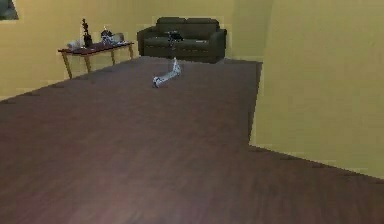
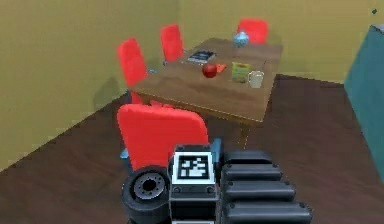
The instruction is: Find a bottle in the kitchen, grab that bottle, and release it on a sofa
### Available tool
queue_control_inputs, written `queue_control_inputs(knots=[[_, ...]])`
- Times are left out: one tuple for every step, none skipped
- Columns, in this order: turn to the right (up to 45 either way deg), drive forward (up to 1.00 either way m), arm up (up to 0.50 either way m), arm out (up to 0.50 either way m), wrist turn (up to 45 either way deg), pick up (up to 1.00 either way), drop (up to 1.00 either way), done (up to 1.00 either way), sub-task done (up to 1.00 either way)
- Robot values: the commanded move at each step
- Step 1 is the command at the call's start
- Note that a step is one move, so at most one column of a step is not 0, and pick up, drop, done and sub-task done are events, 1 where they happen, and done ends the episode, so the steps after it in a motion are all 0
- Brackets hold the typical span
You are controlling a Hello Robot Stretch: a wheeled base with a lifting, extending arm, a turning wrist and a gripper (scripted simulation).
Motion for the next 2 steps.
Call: queue_control_inputs(knots=[[0.0,1.00,0.00,0.00,0.0,0.00,0.00,0.00,0.00],[0.0,1.00,0.00,0.00,0.0,0.00,0.00,0.00,0.00]])
